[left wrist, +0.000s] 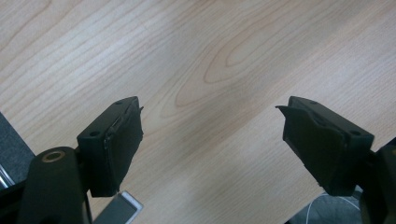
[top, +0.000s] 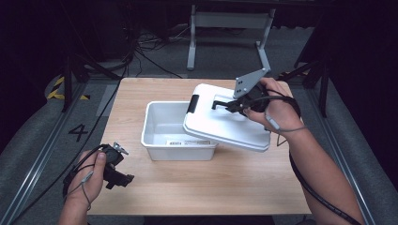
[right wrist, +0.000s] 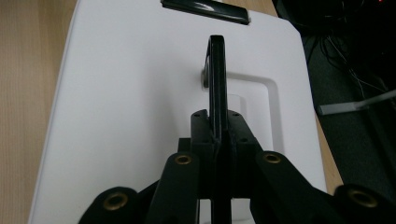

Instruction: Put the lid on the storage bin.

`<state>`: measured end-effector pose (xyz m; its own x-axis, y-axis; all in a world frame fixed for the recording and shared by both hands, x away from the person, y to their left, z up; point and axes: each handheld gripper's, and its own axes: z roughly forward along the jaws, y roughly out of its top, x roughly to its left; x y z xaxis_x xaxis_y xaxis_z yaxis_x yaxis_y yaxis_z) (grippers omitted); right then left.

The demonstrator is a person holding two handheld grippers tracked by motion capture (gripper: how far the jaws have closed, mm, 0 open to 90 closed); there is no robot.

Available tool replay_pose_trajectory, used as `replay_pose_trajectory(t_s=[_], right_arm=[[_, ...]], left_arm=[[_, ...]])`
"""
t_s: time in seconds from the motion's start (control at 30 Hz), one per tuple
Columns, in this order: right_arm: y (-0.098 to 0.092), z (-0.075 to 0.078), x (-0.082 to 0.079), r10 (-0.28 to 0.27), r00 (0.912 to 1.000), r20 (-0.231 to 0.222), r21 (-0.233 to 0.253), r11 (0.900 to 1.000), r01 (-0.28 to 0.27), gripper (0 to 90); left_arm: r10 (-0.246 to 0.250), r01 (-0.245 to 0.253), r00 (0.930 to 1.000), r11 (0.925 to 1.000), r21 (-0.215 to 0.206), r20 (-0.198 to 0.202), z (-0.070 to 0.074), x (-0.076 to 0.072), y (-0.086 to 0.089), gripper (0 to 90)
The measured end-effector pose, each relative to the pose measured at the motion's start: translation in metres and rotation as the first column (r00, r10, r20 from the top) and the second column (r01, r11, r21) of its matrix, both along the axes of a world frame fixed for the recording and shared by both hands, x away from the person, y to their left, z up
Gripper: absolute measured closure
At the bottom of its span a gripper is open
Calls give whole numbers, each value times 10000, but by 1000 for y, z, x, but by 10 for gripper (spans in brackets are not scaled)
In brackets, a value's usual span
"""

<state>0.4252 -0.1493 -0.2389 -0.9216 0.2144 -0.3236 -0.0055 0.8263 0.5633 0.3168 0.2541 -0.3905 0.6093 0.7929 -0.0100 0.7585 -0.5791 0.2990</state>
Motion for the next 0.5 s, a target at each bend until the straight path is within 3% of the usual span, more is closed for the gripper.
replay_pose_trajectory(t_s=[0.5], right_arm=[[59,1,13,1126,9936,-22,-55,9936,-1126,840]], left_arm=[[528,-528,9986,9986,-90,56,-2,-16,14,205]])
